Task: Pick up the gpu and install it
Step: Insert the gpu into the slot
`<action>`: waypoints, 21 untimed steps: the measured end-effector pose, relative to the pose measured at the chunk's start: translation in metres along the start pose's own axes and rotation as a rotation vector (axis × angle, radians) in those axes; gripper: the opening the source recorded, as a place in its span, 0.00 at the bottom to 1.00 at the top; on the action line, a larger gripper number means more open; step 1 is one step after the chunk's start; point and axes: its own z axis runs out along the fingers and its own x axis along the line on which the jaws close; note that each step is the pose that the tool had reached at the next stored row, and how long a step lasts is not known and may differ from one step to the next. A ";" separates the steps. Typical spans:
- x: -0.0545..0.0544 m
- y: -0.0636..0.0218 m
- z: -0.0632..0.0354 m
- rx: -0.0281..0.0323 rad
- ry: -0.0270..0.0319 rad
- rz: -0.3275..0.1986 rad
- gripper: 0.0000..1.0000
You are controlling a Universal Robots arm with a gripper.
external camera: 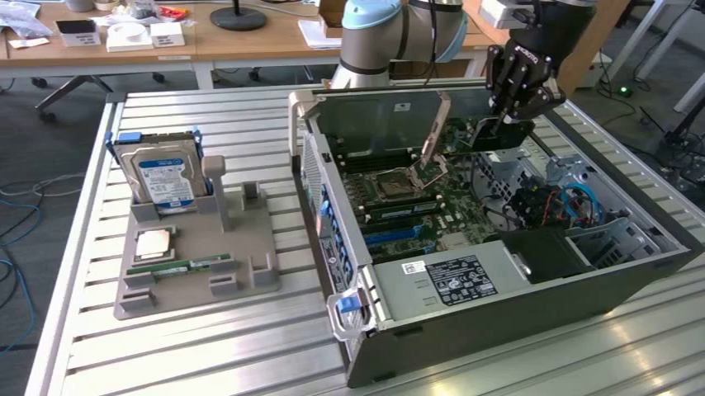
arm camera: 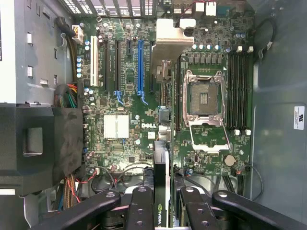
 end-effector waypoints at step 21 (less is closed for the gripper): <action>0.000 0.0066 0.0002 0.0010 0.0000 0.000 0.26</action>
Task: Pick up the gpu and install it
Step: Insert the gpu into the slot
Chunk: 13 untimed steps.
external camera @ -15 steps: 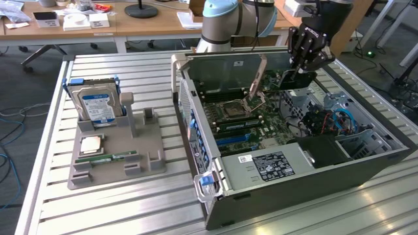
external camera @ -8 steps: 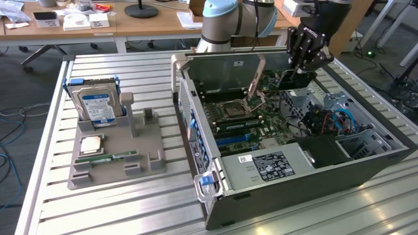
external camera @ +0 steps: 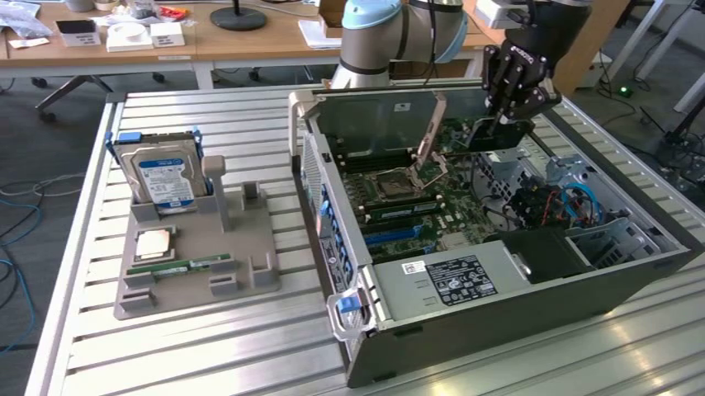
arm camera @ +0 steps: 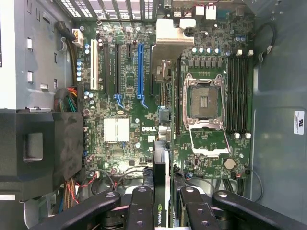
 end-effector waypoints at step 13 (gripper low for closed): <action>0.000 0.0031 0.0001 0.0017 0.0000 0.000 0.26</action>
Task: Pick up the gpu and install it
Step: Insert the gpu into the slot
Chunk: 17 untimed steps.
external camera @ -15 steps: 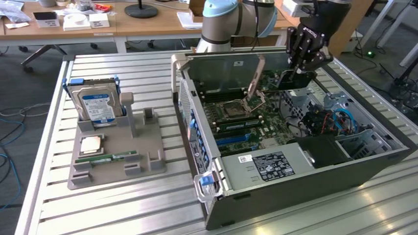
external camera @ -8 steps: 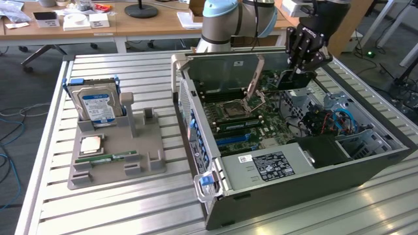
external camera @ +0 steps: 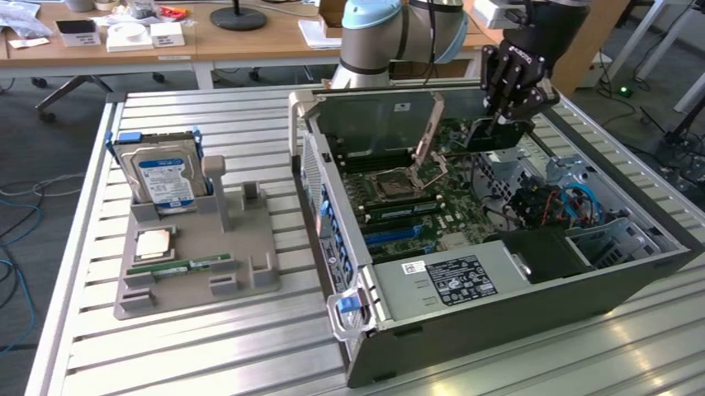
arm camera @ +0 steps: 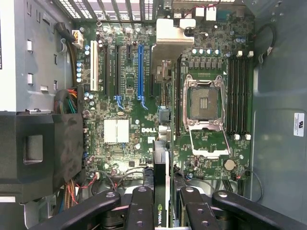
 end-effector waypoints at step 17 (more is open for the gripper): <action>0.000 0.0081 0.0002 0.0022 0.0000 0.000 0.26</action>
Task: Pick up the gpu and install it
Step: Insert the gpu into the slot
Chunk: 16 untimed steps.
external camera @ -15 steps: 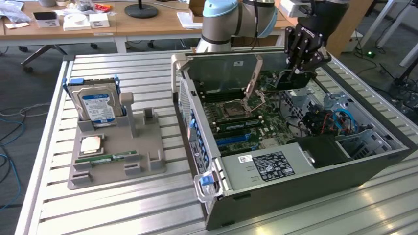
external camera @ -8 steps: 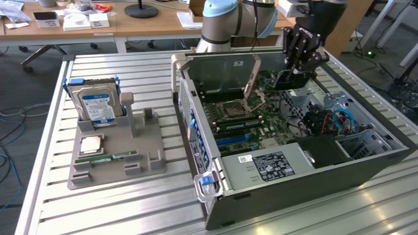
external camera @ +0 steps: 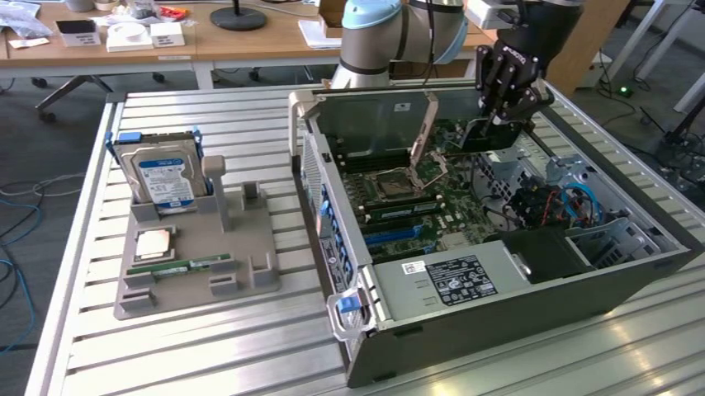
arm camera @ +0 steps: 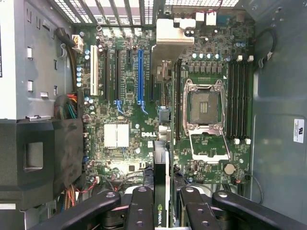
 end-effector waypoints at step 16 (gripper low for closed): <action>0.000 0.0055 0.0001 0.0000 0.0000 0.000 0.26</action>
